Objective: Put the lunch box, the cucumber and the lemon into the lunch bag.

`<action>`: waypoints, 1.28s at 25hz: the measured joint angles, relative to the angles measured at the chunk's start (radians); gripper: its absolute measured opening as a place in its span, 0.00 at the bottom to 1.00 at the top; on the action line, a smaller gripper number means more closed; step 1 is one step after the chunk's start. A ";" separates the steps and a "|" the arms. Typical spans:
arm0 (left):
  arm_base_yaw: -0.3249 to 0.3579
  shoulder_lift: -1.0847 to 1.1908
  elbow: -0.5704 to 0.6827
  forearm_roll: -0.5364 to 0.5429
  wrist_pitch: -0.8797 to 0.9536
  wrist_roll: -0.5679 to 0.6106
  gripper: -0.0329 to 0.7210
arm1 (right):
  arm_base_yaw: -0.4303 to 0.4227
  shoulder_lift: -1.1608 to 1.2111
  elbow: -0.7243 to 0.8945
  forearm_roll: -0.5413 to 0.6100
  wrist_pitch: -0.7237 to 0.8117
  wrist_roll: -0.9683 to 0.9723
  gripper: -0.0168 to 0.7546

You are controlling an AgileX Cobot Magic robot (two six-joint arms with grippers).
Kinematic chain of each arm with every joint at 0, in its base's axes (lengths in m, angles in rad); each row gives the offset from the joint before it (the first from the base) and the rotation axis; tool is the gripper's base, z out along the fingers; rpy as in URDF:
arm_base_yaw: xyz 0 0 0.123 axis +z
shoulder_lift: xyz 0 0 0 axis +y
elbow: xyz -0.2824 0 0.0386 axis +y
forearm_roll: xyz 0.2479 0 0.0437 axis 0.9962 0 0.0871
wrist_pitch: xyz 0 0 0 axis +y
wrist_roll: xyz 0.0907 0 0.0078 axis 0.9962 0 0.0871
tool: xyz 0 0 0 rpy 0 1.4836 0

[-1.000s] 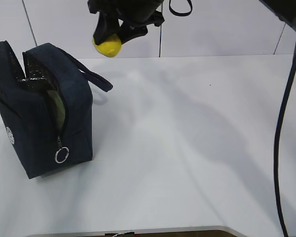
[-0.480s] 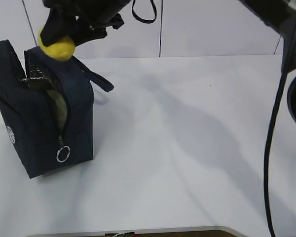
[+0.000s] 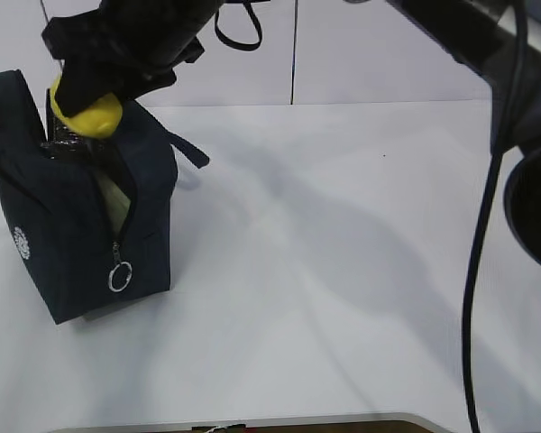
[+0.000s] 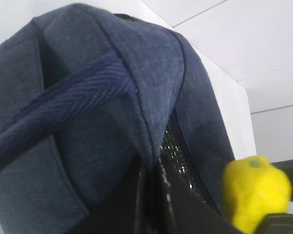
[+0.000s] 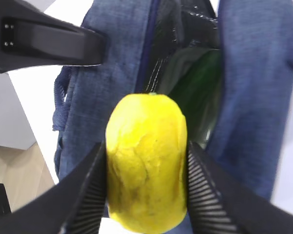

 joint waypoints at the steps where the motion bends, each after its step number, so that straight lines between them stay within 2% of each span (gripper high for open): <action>1: 0.000 0.000 0.000 -0.002 0.002 0.002 0.03 | 0.007 0.006 0.000 -0.006 -0.002 0.000 0.50; 12: 0.000 0.000 0.000 -0.013 0.011 0.010 0.03 | 0.035 0.035 -0.001 -0.103 -0.125 -0.046 0.50; 24: 0.000 0.001 0.000 -0.013 0.011 0.011 0.03 | 0.036 0.042 -0.001 -0.110 -0.170 -0.086 0.50; 32: 0.000 0.001 0.000 -0.015 0.013 0.015 0.03 | 0.041 0.053 -0.001 -0.107 -0.170 -0.090 0.56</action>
